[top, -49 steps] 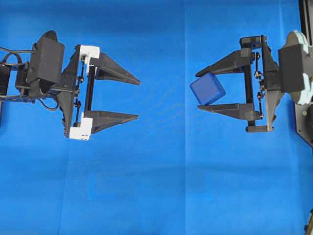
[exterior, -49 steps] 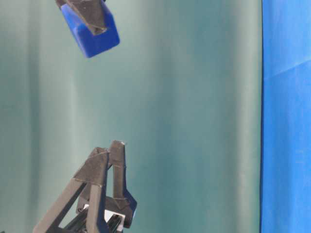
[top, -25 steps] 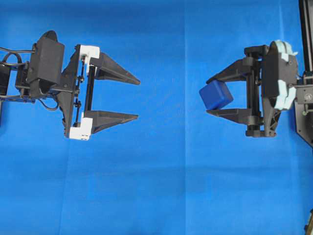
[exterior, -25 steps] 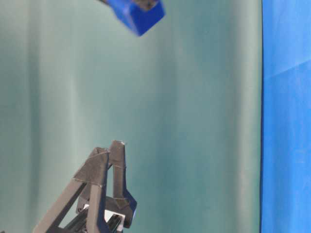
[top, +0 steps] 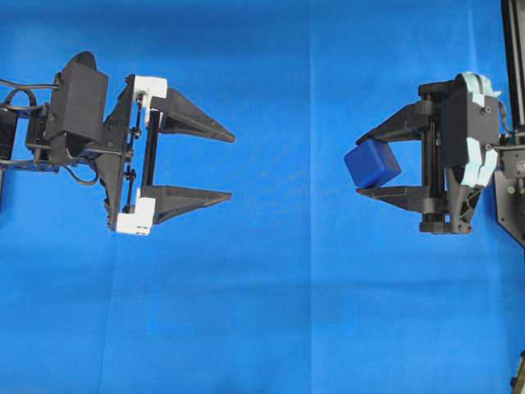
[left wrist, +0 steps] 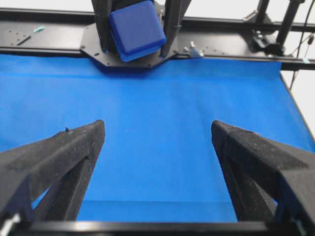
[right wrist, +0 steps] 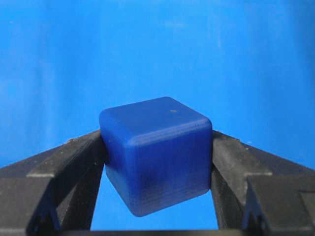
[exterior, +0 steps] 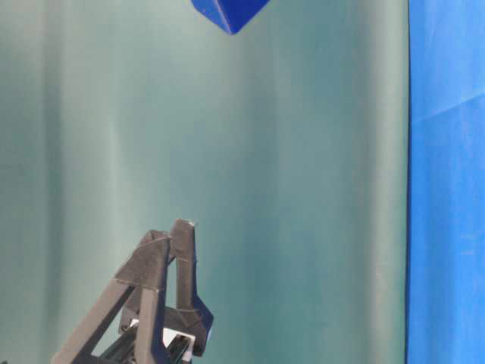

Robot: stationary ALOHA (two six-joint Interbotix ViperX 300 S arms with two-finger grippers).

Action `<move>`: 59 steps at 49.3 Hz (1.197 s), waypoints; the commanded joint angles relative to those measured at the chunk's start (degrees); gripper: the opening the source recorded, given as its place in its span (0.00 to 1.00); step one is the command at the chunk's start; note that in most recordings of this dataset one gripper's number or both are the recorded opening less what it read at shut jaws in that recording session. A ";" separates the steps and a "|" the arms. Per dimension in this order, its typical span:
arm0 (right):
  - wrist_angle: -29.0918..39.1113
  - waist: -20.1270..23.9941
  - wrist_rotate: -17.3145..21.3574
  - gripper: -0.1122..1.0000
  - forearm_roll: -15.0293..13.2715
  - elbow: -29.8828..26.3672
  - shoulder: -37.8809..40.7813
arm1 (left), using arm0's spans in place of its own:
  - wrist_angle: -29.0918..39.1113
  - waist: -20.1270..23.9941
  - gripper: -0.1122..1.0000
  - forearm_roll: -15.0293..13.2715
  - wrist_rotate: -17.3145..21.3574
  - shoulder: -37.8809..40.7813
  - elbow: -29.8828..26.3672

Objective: Handover the blue block to the right arm after grasping it with the left arm, then place it in the designated position.
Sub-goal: 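Rotate the right gripper holding the cube downward toward the table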

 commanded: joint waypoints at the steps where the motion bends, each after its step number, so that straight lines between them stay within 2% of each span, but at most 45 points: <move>1: -0.26 0.18 -0.09 0.57 0.18 -1.23 -0.26 | -0.35 -0.18 0.94 0.09 0.09 -1.05 -1.05; 30: -2.46 0.09 0.00 0.57 0.18 -1.05 1.58 | -0.44 -0.18 0.94 0.09 0.00 -1.05 -1.05; 42: -10.37 0.09 0.35 0.57 0.35 0.00 8.53 | -0.62 -0.18 0.94 0.09 0.00 -0.97 -1.05; 59: -28.21 -1.23 0.26 0.57 2.02 1.76 21.97 | -0.70 -0.18 0.94 0.09 -0.18 -0.88 -1.23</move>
